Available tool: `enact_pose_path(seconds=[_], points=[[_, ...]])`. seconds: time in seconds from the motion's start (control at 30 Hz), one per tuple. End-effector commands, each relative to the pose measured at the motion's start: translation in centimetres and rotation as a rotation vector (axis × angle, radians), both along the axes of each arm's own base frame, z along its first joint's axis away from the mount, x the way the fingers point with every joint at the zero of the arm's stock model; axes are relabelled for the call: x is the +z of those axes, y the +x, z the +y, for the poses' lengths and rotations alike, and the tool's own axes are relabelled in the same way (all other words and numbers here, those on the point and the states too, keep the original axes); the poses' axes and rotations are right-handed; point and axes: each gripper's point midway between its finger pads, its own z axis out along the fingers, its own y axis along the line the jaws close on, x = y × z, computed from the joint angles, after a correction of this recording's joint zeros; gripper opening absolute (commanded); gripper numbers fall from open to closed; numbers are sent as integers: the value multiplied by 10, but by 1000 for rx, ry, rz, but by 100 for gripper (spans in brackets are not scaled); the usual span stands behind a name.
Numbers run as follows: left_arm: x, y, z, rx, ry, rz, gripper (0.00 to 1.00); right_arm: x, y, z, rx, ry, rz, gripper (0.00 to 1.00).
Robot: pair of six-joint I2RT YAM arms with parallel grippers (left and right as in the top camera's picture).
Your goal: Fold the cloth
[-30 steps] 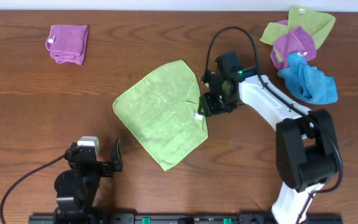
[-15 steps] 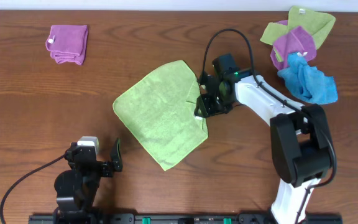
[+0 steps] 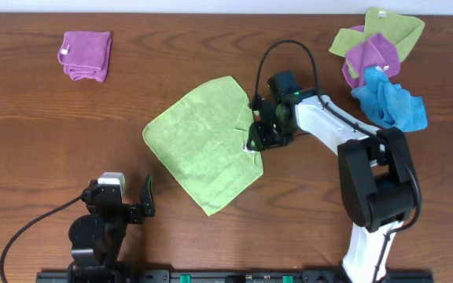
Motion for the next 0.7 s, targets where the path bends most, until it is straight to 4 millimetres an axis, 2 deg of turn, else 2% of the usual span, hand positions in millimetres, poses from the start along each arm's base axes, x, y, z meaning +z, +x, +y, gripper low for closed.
enact_pose_path(seconds=[0.0,0.17,0.4,0.67], points=[[-9,0,2,10,0,18,95,1,2,6,6,2,2,36],[-9,0,2,10,0,18,95,5,7,8,6,8,-14,31],[-9,0,2,10,0,18,95,14,17,11,5,19,-45,33],[-9,0,2,10,0,18,95,14,17,11,5,19,-43,32]])
